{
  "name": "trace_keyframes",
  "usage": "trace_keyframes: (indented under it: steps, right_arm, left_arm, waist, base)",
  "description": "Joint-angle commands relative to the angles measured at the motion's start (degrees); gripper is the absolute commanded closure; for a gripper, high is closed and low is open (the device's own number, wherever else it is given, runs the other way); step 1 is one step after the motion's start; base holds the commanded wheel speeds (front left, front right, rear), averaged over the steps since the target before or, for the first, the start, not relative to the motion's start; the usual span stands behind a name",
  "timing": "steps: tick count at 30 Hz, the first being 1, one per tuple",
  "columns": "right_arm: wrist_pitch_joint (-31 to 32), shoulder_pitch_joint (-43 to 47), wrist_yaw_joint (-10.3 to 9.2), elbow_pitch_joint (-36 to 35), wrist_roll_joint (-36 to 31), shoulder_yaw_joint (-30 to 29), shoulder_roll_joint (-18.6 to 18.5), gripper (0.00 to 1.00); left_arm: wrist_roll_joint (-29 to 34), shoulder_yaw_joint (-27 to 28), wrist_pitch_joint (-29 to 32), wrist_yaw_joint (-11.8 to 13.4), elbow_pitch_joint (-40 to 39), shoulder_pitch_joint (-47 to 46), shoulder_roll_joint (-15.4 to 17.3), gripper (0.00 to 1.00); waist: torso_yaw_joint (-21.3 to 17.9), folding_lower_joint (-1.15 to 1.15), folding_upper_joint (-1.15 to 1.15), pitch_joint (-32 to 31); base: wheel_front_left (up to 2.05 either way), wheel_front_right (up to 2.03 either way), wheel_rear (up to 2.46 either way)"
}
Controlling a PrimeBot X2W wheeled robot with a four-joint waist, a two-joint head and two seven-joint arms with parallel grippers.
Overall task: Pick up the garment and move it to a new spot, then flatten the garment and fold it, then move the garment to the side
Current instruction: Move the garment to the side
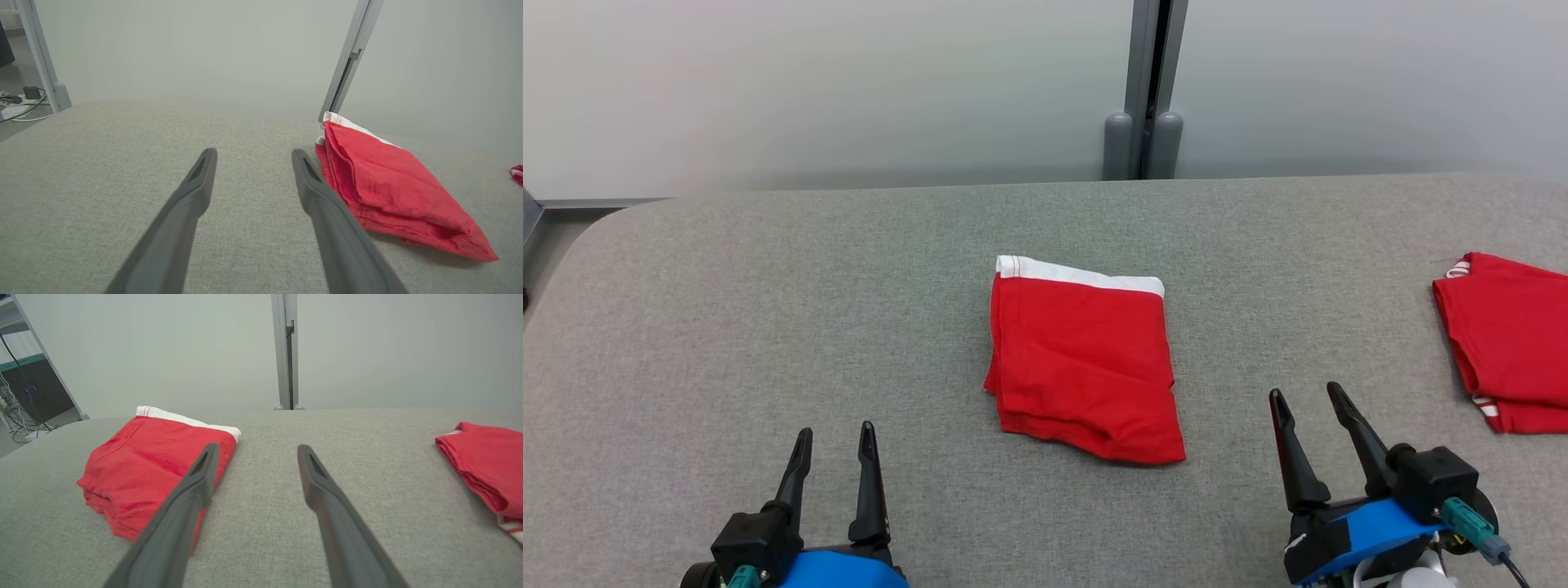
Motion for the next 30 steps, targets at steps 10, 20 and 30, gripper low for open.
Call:
trace_keyframes:
  steps: [10,20,30]
  right_arm:
    - [14.8,-7.9,0.01,3.8,-0.8,1.2,0.0,0.00]
    - [34.7,-18.4,0.01,11.1,-1.2,-3.4,-2.4,0.00]
    - [42.0,-21.0,0.01,17.6,2.8,-7.0,-3.1,0.18]
  left_arm:
    - [0.7,1.4,-0.3,0.1,-0.7,-1.5,0.2,0.00]
    - [0.8,2.1,-0.3,-0.4,-0.6,-1.0,-1.3,0.00]
    - [1.3,2.3,-0.3,-1.1,0.2,-0.4,-2.2,0.00]
  waist:
    - [2.9,0.00,0.00,1.4]
    - [11.4,0.00,0.00,4.5]
    - [15.8,0.00,0.00,5.7]
  base:
    - [0.00,0.00,0.00]
    - [0.00,0.00,0.00]
    - [0.00,0.00,0.00]
